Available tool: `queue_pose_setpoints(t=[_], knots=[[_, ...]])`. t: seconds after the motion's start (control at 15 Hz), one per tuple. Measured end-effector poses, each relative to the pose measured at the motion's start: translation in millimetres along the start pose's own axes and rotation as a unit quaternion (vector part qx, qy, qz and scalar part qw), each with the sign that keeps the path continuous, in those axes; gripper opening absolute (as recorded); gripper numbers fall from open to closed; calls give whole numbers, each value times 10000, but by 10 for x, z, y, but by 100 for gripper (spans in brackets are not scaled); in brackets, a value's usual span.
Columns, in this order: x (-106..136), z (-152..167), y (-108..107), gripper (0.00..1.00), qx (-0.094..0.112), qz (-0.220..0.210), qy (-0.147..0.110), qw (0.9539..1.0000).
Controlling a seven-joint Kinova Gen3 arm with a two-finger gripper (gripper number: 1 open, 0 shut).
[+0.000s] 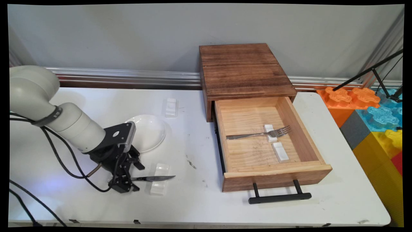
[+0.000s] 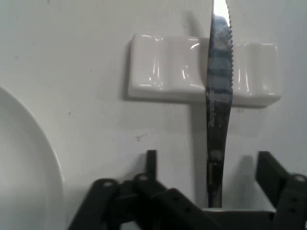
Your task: Pick up the knife from the right of the white plate, then place the picked object into the drawer
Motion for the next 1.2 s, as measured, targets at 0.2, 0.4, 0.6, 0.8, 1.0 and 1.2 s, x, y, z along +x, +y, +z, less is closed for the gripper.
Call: queue_pose_setpoints(t=[0.2,0.4,0.6,0.8,1.0,1.2], knots=[[9,10,-3,0,-5,18,35,10000],[16,2,-13,0,-6,3,64,10000],[19,-32,-19,0,-15,-8,89,10000],[40,-97,-35,0,-34,-1,120,9999],[86,-216,-64,0,-56,20,149,9999],[161,-370,-80,0,-103,12,165,9998]])
